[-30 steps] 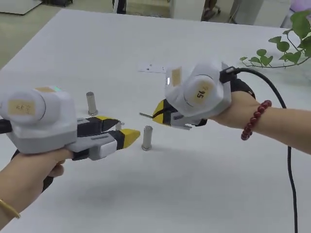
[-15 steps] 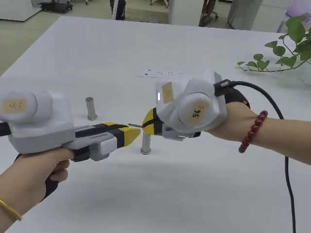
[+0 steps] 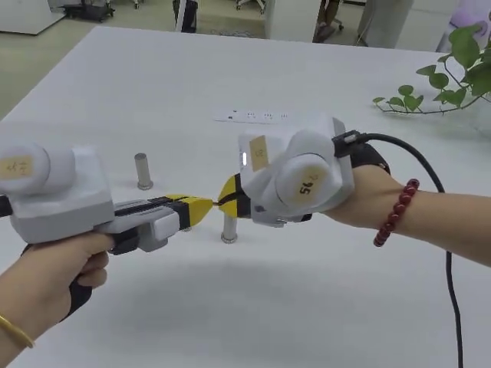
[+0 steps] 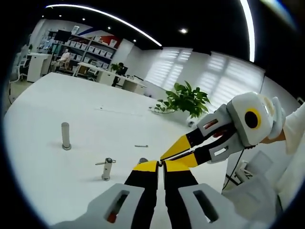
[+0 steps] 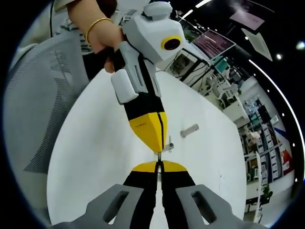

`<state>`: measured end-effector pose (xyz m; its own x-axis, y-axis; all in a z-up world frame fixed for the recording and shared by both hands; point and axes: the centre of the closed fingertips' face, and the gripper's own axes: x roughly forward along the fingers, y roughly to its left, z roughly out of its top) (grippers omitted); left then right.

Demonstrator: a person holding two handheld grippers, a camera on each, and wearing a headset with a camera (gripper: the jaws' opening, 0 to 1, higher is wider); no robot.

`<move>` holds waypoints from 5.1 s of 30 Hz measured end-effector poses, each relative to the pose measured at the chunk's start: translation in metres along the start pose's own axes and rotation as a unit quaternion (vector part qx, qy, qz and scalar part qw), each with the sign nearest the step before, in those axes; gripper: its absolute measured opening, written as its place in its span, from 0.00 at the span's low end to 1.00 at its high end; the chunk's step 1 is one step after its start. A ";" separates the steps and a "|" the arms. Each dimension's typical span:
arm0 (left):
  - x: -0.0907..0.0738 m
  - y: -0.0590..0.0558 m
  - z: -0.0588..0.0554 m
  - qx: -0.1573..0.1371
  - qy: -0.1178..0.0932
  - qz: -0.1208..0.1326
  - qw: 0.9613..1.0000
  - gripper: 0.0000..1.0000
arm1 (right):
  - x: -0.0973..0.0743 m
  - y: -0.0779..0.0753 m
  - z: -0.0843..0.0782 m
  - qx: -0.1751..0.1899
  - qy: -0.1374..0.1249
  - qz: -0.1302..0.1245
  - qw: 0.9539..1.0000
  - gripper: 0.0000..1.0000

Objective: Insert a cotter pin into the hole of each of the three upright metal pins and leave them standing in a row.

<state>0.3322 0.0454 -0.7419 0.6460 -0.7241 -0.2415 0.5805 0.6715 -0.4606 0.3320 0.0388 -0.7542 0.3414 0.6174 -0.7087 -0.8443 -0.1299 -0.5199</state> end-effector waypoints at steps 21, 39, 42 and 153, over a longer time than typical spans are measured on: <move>-0.001 -0.003 0.001 0.051 0.007 -0.005 0.999 0.00 | -0.001 0.006 0.002 0.075 -0.041 0.008 0.996 0.09; -0.007 -0.012 -0.005 0.089 0.017 -0.036 0.995 0.00 | -0.008 0.010 -0.007 0.202 -0.097 0.057 0.973 0.12; -0.008 -0.016 -0.006 0.093 0.018 -0.049 0.994 0.00 | -0.010 0.012 -0.007 0.220 -0.109 0.064 0.967 0.12; 0.073 0.048 -0.058 0.181 0.069 0.085 0.977 0.15 | 0.032 0.005 -0.110 0.087 0.156 0.118 0.977 0.03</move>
<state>0.3785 0.0151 -0.8309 0.6901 -0.5949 -0.4122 0.6243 0.7774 -0.0769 0.3842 -0.0280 -0.8317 0.2143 0.3151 -0.9245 -0.9632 -0.0893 -0.2537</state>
